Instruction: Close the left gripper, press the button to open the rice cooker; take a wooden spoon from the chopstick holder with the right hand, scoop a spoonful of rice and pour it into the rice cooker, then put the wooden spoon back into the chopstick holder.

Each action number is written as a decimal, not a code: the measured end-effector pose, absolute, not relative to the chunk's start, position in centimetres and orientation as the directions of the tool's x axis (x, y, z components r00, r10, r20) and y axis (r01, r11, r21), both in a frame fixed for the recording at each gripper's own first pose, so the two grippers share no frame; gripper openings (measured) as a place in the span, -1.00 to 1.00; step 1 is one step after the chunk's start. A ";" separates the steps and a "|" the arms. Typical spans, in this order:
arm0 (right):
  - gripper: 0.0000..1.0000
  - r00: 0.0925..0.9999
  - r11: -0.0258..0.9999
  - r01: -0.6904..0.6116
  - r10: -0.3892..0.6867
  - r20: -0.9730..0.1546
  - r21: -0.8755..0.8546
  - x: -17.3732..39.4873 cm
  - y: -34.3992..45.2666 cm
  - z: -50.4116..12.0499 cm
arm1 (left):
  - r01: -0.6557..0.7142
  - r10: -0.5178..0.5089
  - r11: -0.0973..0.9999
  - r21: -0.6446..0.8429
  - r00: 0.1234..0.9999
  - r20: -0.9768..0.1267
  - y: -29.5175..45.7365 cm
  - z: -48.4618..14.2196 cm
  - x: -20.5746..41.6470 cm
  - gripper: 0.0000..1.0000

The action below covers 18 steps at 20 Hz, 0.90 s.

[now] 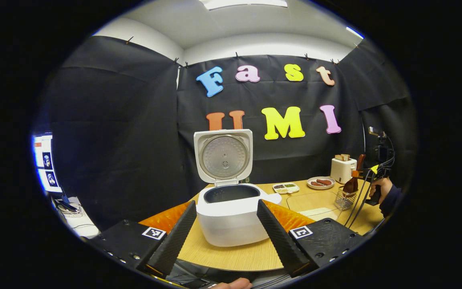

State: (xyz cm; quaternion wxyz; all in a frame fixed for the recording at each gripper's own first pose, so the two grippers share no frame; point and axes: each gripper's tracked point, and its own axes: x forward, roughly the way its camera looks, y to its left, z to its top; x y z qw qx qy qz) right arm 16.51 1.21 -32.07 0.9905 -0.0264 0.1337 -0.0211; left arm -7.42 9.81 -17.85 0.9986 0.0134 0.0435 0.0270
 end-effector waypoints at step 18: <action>-0.69 0.963 0.976 -0.149 0.107 -0.245 -0.158 10.8 17.0 -34.3 | -0.094 0.091 0.995 -0.026 0.992 -0.082 12.6 -18.5 -9.2 0.93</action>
